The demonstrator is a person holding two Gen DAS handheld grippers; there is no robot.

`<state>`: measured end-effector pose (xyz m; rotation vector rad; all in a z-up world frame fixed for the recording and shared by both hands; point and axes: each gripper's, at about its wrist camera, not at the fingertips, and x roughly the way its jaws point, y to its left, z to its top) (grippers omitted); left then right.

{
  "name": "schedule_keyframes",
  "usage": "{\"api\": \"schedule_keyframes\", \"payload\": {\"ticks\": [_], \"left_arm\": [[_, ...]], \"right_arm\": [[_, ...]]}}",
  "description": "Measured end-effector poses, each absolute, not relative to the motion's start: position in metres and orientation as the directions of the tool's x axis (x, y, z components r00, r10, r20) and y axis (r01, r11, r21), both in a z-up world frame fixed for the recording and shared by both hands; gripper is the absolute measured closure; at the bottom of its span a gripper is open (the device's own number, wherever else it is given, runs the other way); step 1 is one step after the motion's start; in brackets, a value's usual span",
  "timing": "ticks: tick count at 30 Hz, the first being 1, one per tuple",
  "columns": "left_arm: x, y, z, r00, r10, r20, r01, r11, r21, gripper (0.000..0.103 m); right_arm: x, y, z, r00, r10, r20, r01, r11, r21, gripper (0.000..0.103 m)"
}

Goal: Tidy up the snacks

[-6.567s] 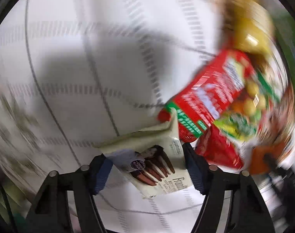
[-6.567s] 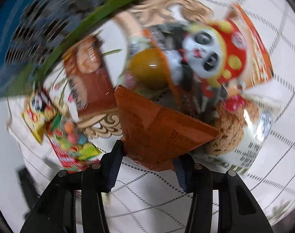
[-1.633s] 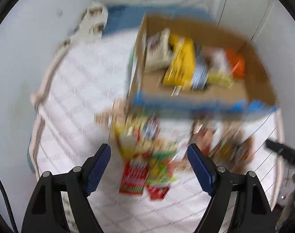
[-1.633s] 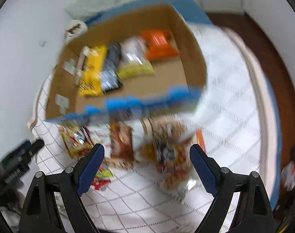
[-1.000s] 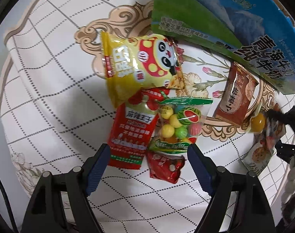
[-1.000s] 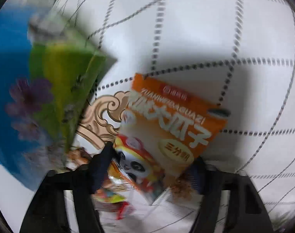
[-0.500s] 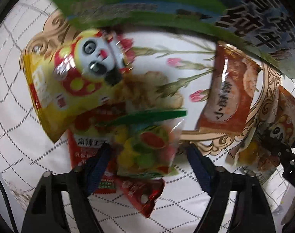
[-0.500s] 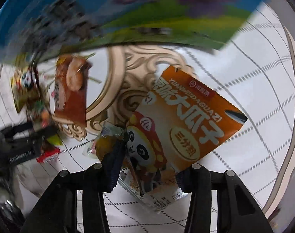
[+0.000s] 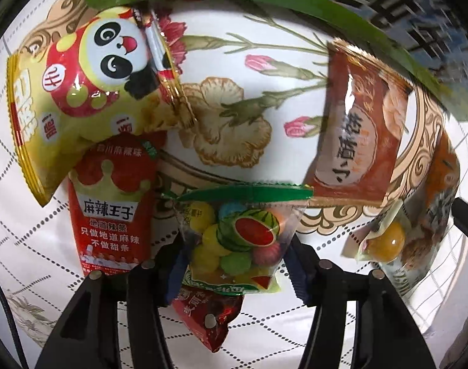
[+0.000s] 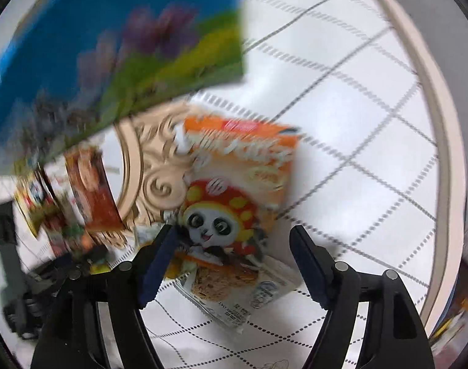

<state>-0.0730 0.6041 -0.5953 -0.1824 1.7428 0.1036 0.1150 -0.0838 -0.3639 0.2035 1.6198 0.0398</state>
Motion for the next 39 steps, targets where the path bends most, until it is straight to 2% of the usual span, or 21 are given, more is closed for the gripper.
{"api": "schedule_keyframes", "payload": {"ticks": [3, 8, 9, 10, 13, 16, 25, 32, 35, 39], "left_arm": [[-0.068, 0.613, -0.602, -0.179, -0.094, -0.979, -0.192, 0.980, -0.059, 0.038], [-0.063, 0.610, -0.612, -0.171, -0.077, -0.982, -0.185, 0.982, -0.045, 0.037], [-0.064, 0.607, -0.611, -0.159, -0.063, -0.985, -0.178, 0.983, -0.034, 0.047], [-0.073, 0.598, -0.600, -0.146, -0.042, -0.988, -0.166, 0.986, -0.017, 0.053], [-0.084, 0.589, -0.578, -0.111, -0.023, -0.994, -0.138, 0.990, -0.007, 0.054], [-0.089, 0.588, -0.563, -0.088, -0.026, -0.996, -0.139, 0.990, -0.013, 0.054], [-0.102, 0.577, -0.483, -0.025, -0.135, -0.991, -0.117, 0.984, -0.131, 0.054], [-0.039, 0.559, -0.392, 0.116, -0.290, -0.950, -0.094, 0.949, -0.301, 0.054], [0.011, 0.558, -0.380, 0.142, -0.298, -0.944, -0.091, 0.945, -0.313, 0.054], [0.063, 0.563, -0.402, 0.101, -0.281, -0.954, -0.120, 0.949, -0.292, 0.054]], "right_arm": [[0.127, -0.098, -0.349, 0.012, 0.176, -0.984, 0.169, 0.970, 0.175, 0.023], [0.152, -0.089, -0.365, -0.037, 0.170, -0.985, 0.167, 0.973, 0.162, 0.021], [0.155, -0.086, -0.371, -0.052, 0.162, -0.985, 0.172, 0.974, 0.151, 0.023], [0.158, -0.084, -0.379, -0.064, 0.161, -0.985, 0.173, 0.974, 0.148, 0.039], [0.166, -0.079, -0.381, -0.041, 0.134, -0.990, 0.150, 0.981, 0.126, 0.045], [0.156, -0.064, -0.376, -0.040, 0.151, -0.988, 0.094, 0.985, 0.146, 0.047], [0.124, -0.044, -0.302, -0.015, 0.296, -0.955, -0.043, 0.954, 0.296, 0.048], [0.140, -0.029, -0.208, 0.112, 0.416, -0.902, -0.144, 0.905, 0.400, 0.048], [0.170, -0.023, -0.181, 0.186, 0.417, -0.890, -0.169, 0.906, 0.389, 0.048], [0.226, -0.010, -0.183, 0.228, 0.366, -0.902, -0.159, 0.928, 0.336, 0.048]]}}
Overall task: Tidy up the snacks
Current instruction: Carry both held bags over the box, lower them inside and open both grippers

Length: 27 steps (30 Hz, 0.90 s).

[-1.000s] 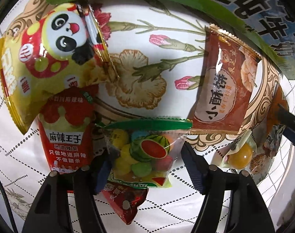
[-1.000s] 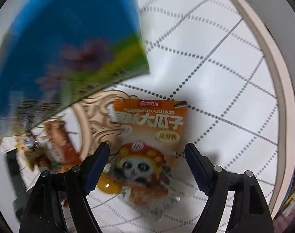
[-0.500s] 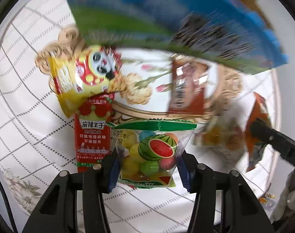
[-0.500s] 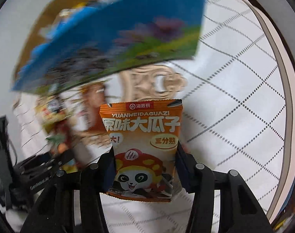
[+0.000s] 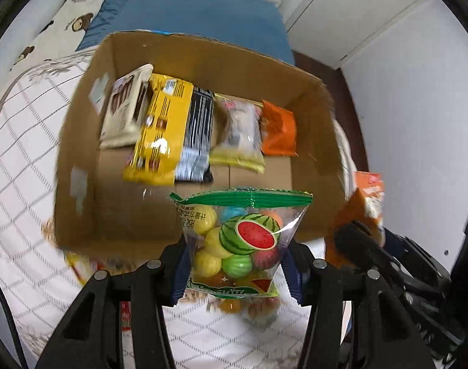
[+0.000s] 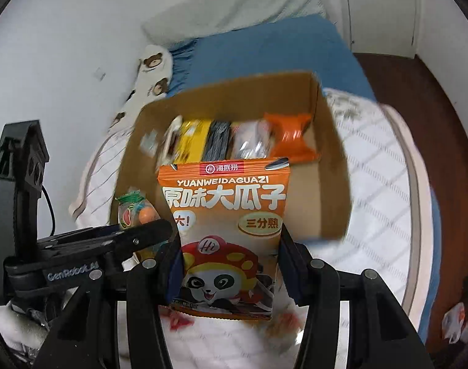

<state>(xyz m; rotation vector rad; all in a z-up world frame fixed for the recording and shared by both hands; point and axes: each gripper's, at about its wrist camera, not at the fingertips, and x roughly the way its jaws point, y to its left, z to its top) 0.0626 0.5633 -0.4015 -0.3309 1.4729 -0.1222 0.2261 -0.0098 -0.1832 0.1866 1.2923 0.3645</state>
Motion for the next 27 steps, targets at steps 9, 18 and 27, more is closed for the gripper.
{"api": "schedule_keyframes", "payload": {"ticks": [9, 18, 27], "left_arm": [[0.123, 0.556, -0.470, -0.040, -0.279, -0.959, -0.180, 0.946, -0.268, 0.054], [0.115, 0.539, -0.509, -0.140, -0.233, -0.962, -0.169, 0.963, -0.208, 0.049], [0.117, 0.551, -0.485, -0.051, -0.141, -0.989, -0.134, 0.982, -0.133, 0.022]], "right_arm": [[0.292, -0.010, -0.245, 0.123, 0.312, -0.942, -0.118, 0.947, 0.298, 0.048], [0.297, -0.008, -0.298, -0.016, 0.273, -0.962, -0.114, 0.955, 0.273, 0.037], [0.297, -0.005, -0.303, -0.035, 0.210, -0.977, -0.149, 0.966, 0.212, 0.008]]}}
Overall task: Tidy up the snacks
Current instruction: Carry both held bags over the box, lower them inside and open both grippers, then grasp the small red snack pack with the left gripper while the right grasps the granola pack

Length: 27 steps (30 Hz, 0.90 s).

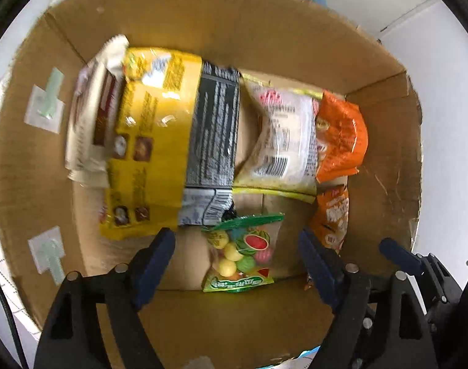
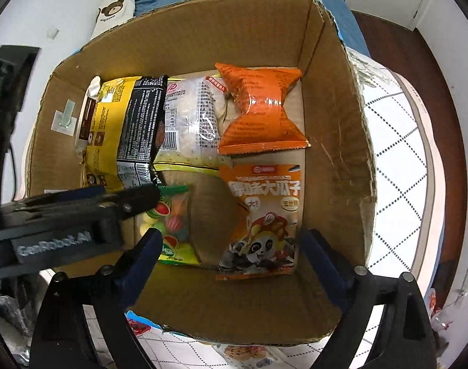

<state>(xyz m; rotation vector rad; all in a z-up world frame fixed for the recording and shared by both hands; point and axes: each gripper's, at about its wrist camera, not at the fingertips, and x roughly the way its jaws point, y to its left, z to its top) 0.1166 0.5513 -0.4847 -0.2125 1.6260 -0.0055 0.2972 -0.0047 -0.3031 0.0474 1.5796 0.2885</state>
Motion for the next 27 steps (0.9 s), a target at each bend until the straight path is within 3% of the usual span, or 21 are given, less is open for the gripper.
{"api": "schedule_keyframes", "payload": {"ticks": [13, 27], "left_arm": [[0.076, 0.575, -0.402, 0.235, 0.059, -0.970, -0.057, 0.997, 0.047, 0.022], [0.008, 0.572, -0.328, 0.442, 0.079, -0.893, -0.083, 0.995, 0.048, 0.022]], "right_arm": [[0.283, -0.018, -0.256, 0.093, 0.204, -0.975, -0.130, 0.973, 0.191, 0.008], [0.230, -0.016, -0.164, 0.319, 0.204, -0.925, -0.168, 0.973, 0.157, 0.008]]}}
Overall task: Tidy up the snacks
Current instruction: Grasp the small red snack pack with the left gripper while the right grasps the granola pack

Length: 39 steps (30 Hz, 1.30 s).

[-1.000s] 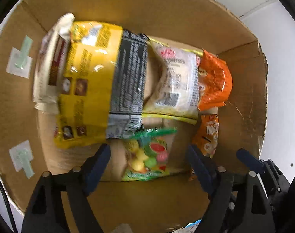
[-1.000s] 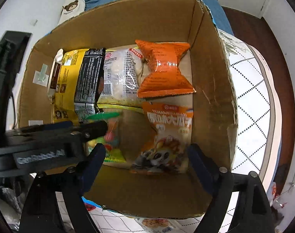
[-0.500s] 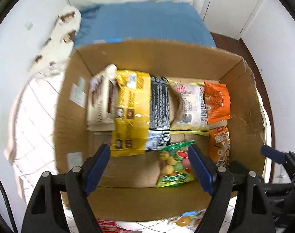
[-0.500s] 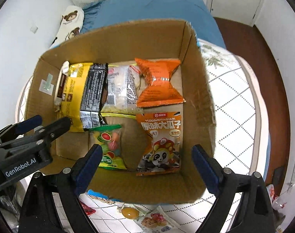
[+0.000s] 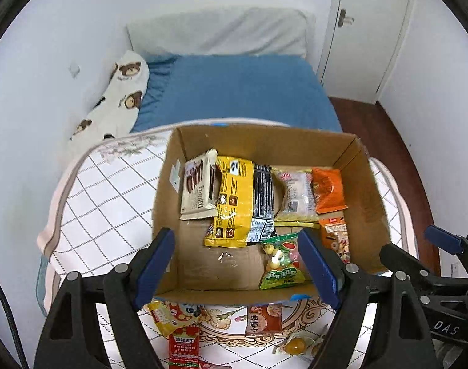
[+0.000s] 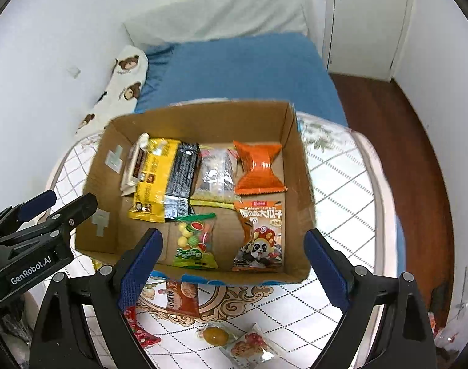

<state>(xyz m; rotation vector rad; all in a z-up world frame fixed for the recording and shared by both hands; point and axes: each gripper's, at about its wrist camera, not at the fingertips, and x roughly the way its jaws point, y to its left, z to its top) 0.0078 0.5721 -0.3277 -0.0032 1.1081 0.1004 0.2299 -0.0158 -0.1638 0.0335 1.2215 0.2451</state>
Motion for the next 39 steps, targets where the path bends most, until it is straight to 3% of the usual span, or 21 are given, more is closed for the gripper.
{"api": "schedule_keyframes", "payload": {"ticks": [13, 18, 22, 23, 25, 26, 30, 34, 39], "left_arm": [[-0.038, 0.565, -0.285, 0.513, 0.071, -0.855, -0.070, 0.997, 0.041, 0.022], [-0.052, 0.576, -0.297, 0.471, 0.073, -0.879, -0.095, 0.995, 0.031, 0.022], [-0.072, 0.597, -0.327, 0.395, 0.097, -0.913, -0.136, 0.990, 0.046, 0.022], [-0.079, 0.603, -0.342, 0.353, 0.107, -0.930, -0.145, 0.988, 0.058, 0.022], [-0.090, 0.613, -0.368, 0.279, 0.112, -0.954, -0.154, 0.986, 0.070, 0.022], [-0.099, 0.619, -0.384, 0.227, 0.113, -0.967, -0.162, 0.984, 0.077, 0.022], [-0.127, 0.635, -0.443, 0.047, 0.068, -0.997, -0.199, 0.978, 0.058, 0.022], [-0.154, 0.641, -0.499, -0.117, -0.048, -0.992, -0.261, 0.965, -0.016, 0.022], [-0.164, 0.648, -0.551, -0.210, -0.195, -0.958, -0.388, 0.916, -0.101, 0.022]], "right_arm": [[0.182, -0.019, -0.107, 0.410, 0.251, -0.877, -0.185, 0.964, 0.190, 0.008], [0.169, -0.026, -0.119, 0.369, 0.291, -0.882, -0.165, 0.955, 0.246, 0.008], [0.153, -0.036, -0.160, 0.261, 0.303, -0.917, -0.110, 0.953, 0.283, 0.009], [0.147, -0.039, -0.174, 0.227, 0.301, -0.926, -0.093, 0.953, 0.287, 0.012], [0.135, -0.043, -0.203, 0.153, 0.305, -0.940, -0.072, 0.952, 0.297, 0.043], [0.127, -0.047, -0.221, 0.108, 0.303, -0.947, -0.049, 0.953, 0.299, 0.046], [0.100, -0.060, -0.288, -0.048, 0.314, -0.948, 0.071, 0.948, 0.310, 0.046], [0.081, -0.069, -0.341, -0.170, 0.316, -0.933, 0.166, 0.943, 0.289, 0.030], [0.072, -0.076, -0.374, -0.219, 0.335, -0.916, 0.251, 0.927, 0.279, 0.024]]}}
